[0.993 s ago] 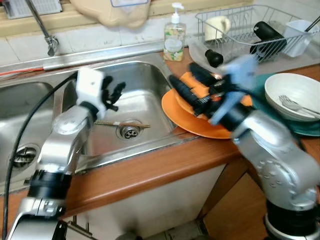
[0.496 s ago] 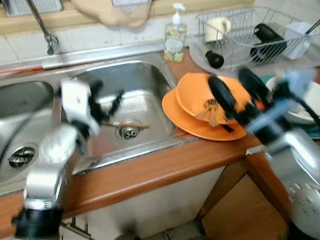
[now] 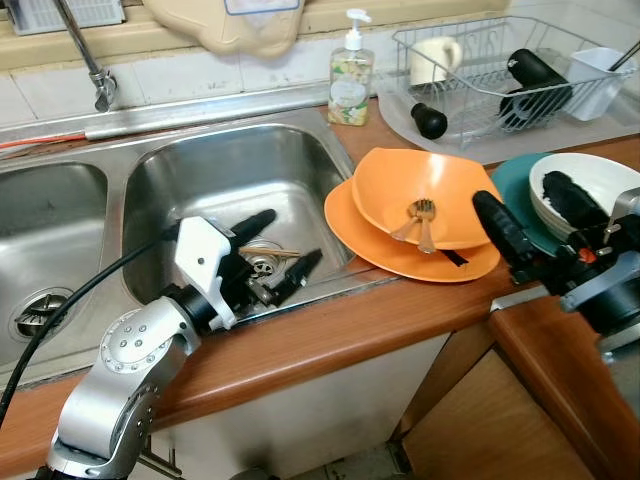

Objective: Kitchen organization

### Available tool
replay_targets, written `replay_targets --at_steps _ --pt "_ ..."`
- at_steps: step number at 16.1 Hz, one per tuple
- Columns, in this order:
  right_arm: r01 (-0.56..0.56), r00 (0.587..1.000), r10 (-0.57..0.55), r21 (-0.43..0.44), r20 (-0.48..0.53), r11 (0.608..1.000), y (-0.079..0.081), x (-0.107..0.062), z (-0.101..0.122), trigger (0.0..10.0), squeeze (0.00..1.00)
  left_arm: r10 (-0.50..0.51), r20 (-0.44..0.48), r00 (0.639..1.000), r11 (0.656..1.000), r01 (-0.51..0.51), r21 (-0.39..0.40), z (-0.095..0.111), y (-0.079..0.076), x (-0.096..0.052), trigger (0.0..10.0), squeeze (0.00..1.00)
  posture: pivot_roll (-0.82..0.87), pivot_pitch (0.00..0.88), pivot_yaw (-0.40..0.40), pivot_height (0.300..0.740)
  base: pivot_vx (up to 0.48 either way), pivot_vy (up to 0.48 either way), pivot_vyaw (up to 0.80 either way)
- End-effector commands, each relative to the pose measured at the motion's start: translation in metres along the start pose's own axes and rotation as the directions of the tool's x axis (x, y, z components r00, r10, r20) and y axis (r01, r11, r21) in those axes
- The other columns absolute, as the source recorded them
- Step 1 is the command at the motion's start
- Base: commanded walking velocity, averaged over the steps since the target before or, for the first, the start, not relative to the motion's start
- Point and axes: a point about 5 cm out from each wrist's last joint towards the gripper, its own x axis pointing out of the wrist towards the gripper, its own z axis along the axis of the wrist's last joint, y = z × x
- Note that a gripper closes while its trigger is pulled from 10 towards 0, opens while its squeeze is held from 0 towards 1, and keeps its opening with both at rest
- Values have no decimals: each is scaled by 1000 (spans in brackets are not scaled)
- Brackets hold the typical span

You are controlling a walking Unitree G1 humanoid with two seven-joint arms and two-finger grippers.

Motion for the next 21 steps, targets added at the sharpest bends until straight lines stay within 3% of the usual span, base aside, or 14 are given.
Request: replay_targets --at_steps 1,2,3,4,6,7,10,15,21 --pt "8 998 -9 -11 -62 1000 -9 -4 -6 10000 1000 -52 -27 998 999 53 3 0 -5 -2 10000 529 -170 0 50 740 0 0 0" --pt "7 997 -8 -18 -82 1000 -12 -5 -9 10000 0 -73 -28 997 997 73 -9 -1 -7 -3 10000 247 -170 0 52 740 0 0 0" --pt "1 995 -2 -9 -99 1000 -14 -7 -11 10000 0 -86 -27 996 996 86 -21 0 -7 -4 10000 86 -171 0 56 740 0 0 0" --pt "-22 993 22 -5 -115 1000 -15 -8 -12 10000 0 -112 -33 993 993 110 -34 -1 -9 -4 10000 12 -173 0 62 740 0 0 0" --pt "-89 990 90 16 -105 996 -7 -6 -11 10000 0 -163 -42 986 985 160 -59 -1 -13 -4 10000 0 -178 0 67 740 0 0 0" --pt "-163 982 166 32 -94 986 6 -3 -10 10000 0 -200 -61 978 978 196 -74 -3 -18 -5 10000 0 -181 0 69 740 0 0 0" --pt "-230 961 224 -21 -165 973 22 -1 -21 10000 0 -230 -79 970 971 223 -87 -6 -21 -6 10000 0 -178 0 64 740 0 0 0" --pt "-210 963 188 -106 -192 972 31 19 -29 10000 0 -262 -92 961 963 254 -90 -6 -27 -4 10000 0 -155 0 50 740 0 0 0" --pt "-116 980 92 -131 -178 985 25 28 -32 10000 0 -244 -102 964 968 235 -92 -6 -27 -8 10000 0 -132 0 28 740 0 0 0"
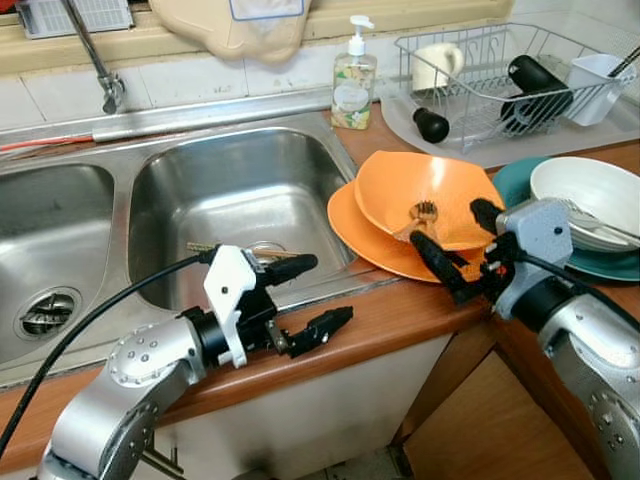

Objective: Kitchen organization

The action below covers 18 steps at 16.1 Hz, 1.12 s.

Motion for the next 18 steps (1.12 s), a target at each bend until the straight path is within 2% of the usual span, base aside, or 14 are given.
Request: replay_targets --at_steps 1,4,8,10,11,14,15,16,18 --pt "38 999 -38 4 3 999 -7 -2 0 10000 0 8 -15 1000 1000 -7 21 2 0 -2 10000 0 -133 0 33 740 0 0 0" --pt "82 997 -82 -1 -10 997 -15 -10 -2 10000 0 -4 -19 1000 1000 5 20 2 0 -2 10000 0 -143 0 42 740 0 0 0" --pt "161 986 -162 -24 -47 987 -33 -32 -6 10000 0 -22 -21 1000 999 22 23 3 -1 0 10000 0 -155 0 52 740 0 0 0" --pt "202 979 -202 27 -3 979 -38 -36 -1 10000 0 -30 -17 999 999 30 18 4 -1 0 10000 0 -161 0 55 740 0 0 0" --pt "200 980 -200 43 7 979 -38 -36 0 10000 0 -31 -16 999 999 32 17 4 -1 0 10000 0 -161 0 55 740 0 0 0" --pt "95 995 -97 103 16 990 -22 -32 -2 10000 0 -45 -6 999 999 45 1 6 -3 1 10000 0 -162 0 56 740 0 0 0" --pt "71 997 -72 112 4 991 -18 -30 -6 2471 0 -51 -5 999 999 51 -4 6 -4 2 10000 0 -162 0 56 740 0 0 0" --pt "51 999 -52 154 1 987 -15 -26 -9 0 0 -58 -3 998 998 58 -12 6 -5 2 10000 0 -159 0 55 740 0 0 0" --pt "31 999 -32 198 4 980 -13 -22 -13 0 0 -68 -10 998 998 68 -19 5 -7 1 10000 0 -155 0 55 740 0 0 0"
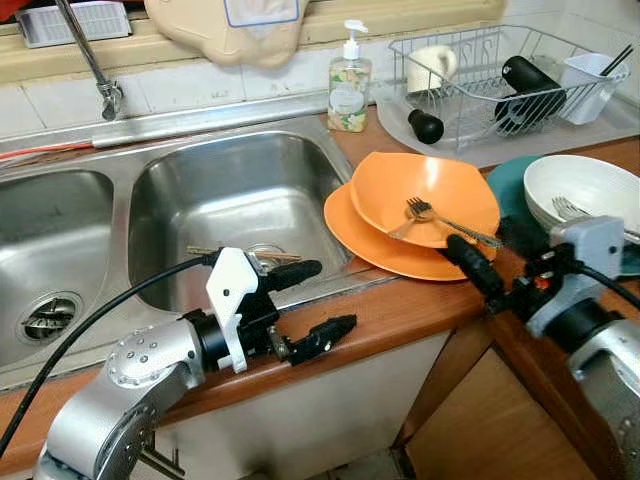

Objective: Kitchen organization

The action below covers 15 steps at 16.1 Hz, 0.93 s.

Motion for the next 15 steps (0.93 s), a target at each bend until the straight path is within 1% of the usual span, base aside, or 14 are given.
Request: replay_targets --at_steps 1,2,7,10,12,15 --pt "-20 1000 20 21 8 1000 1 3 2 0 0 -20 -5 1000 1000 20 3 2 -2 0 10000 0 -148 0 50 740 0 0 0" --pt "-18 1000 18 37 10 999 -1 4 1 0 0 -20 -6 1000 1000 20 4 3 -2 0 10000 0 -145 0 48 740 0 0 0" --pt "-26 1000 27 63 -10 998 -6 4 -3 0 0 -35 -12 999 999 35 4 2 -3 1 10000 0 -147 0 53 740 0 0 0" --pt "-32 999 33 64 -23 997 -9 5 -6 0 0 -55 -9 998 998 55 -6 4 -5 1 10000 0 -146 0 52 740 0 0 0" --pt "-28 999 29 44 -33 999 -10 5 -6 0 0 -56 -11 998 998 56 -6 4 -5 1 10000 0 -146 0 51 740 0 0 0" --pt "-22 999 23 42 -32 999 -11 7 -6 0 0 -58 -16 998 998 57 -6 3 -5 0 10000 0 -142 0 48 740 0 0 0"
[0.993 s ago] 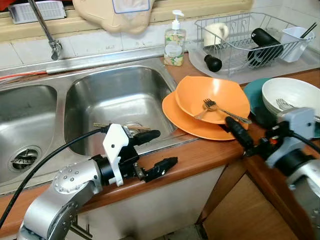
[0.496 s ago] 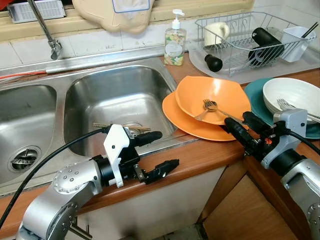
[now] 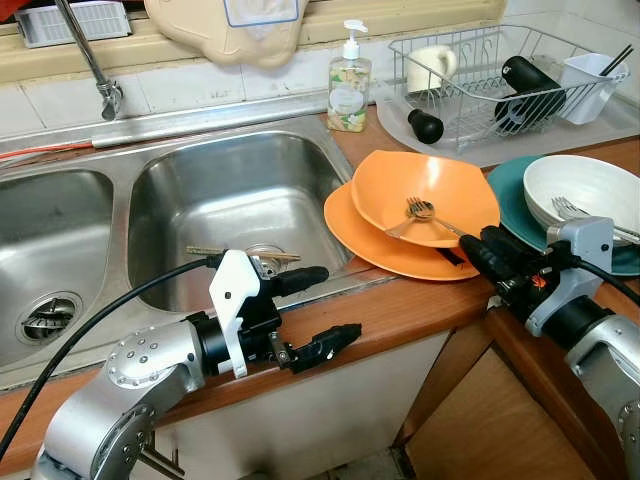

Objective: Kitchen organization

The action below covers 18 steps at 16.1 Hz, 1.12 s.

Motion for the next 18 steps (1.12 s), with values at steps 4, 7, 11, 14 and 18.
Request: replay_targets --at_steps 4,7,11,14,18 --pt "-3 1000 3 -10 13 1000 -2 4 5 0 0 -2 -7 1000 1000 3 25 5 0 0 10000 0 -139 0 48 740 0 0 0" --pt "-13 999 14 -50 39 999 -1 6 16 0 0 19 -31 999 995 -15 100 11 6 -2 10000 0 -137 0 49 740 0 0 0" --pt "-33 994 43 -98 103 995 1 7 39 0 0 79 -14 997 983 -76 167 28 19 0 10000 0 -139 0 49 740 0 0 0" --pt "-150 978 171 -166 118 975 16 14 59 0 0 112 69 991 900 -130 417 59 34 20 10000 0 -136 0 42 740 0 0 0" --pt "-259 955 281 -201 92 945 39 22 66 0 0 164 38 986 802 -156 576 60 53 39 6078 0 -148 0 45 740 0 0 0"
